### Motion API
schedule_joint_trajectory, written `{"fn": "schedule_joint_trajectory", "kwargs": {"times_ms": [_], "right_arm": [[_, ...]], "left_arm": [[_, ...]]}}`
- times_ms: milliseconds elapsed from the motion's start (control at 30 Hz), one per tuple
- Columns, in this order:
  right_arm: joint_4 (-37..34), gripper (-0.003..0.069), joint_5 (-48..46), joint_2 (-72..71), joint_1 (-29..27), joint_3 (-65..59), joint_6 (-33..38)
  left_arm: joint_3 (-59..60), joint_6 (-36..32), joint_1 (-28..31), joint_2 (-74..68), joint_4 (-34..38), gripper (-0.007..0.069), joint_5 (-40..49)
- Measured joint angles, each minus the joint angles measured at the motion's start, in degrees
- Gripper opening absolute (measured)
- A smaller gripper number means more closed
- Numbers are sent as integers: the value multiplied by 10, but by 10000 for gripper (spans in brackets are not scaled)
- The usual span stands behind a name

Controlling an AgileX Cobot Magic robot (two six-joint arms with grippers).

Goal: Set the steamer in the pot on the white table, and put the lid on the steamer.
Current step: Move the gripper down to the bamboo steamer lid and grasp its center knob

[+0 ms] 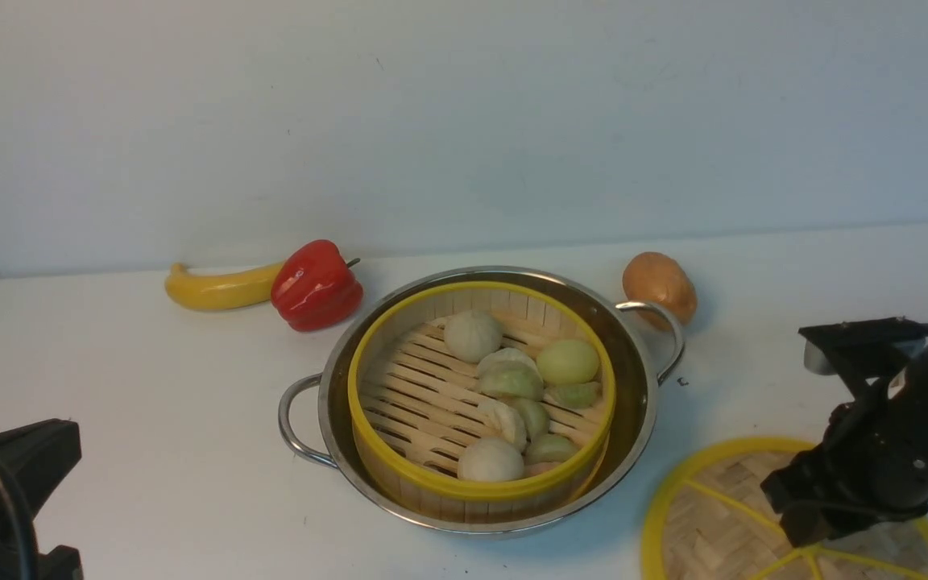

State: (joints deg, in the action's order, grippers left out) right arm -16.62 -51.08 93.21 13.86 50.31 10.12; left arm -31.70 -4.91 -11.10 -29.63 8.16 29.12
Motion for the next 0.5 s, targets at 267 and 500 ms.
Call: {"fn": "schedule_joint_trajectory", "kwargs": {"times_ms": [267, 500], "right_arm": [[0, 248, -5, 24, 0, 1, 0], [-1, 247, 3, 26, 0, 2, 0]], "left_arm": [[0, 0, 0, 0, 0, -1, 0], [0, 0, 0, 0, 1, -1, 0]]}}
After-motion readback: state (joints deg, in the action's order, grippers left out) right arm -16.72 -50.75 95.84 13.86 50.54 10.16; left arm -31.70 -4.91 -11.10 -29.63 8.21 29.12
